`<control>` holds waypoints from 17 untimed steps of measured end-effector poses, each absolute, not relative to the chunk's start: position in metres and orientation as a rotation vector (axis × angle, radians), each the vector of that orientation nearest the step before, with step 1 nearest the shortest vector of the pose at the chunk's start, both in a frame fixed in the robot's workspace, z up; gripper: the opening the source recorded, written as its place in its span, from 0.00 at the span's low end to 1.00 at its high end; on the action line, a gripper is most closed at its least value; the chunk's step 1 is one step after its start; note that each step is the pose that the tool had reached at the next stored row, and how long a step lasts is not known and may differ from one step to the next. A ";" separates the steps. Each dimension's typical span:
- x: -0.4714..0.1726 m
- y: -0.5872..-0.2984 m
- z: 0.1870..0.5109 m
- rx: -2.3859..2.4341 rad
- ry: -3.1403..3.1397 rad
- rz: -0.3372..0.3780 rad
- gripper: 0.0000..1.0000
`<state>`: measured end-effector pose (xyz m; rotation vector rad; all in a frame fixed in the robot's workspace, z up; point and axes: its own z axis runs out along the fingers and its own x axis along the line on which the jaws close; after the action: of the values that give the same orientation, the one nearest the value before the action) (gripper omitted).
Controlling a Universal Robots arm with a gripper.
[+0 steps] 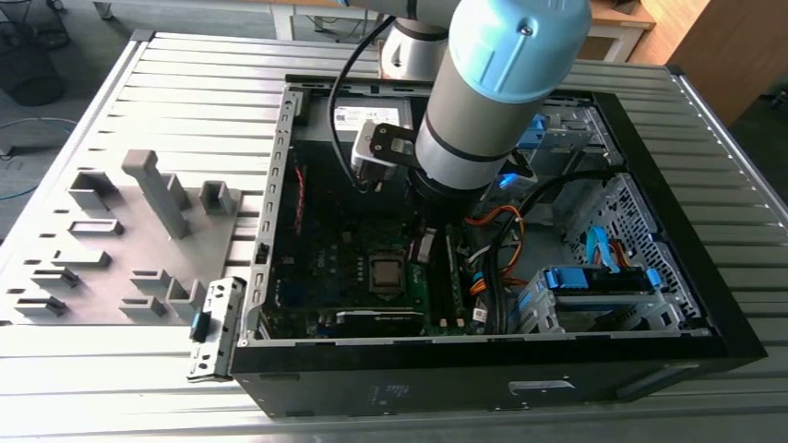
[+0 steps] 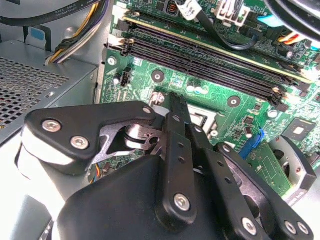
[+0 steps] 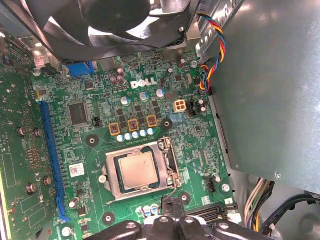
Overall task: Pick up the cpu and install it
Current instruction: 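Install the first cpu locking lever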
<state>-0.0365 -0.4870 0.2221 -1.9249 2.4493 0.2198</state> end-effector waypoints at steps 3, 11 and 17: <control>-0.036 -0.487 0.222 -1.925 2.449 0.220 0.11; -0.037 -0.487 0.220 -1.929 2.456 0.206 0.11; -0.038 -0.488 0.220 -1.942 2.475 0.166 0.11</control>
<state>-0.0378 -0.4882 0.2196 -1.9416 2.4747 0.1660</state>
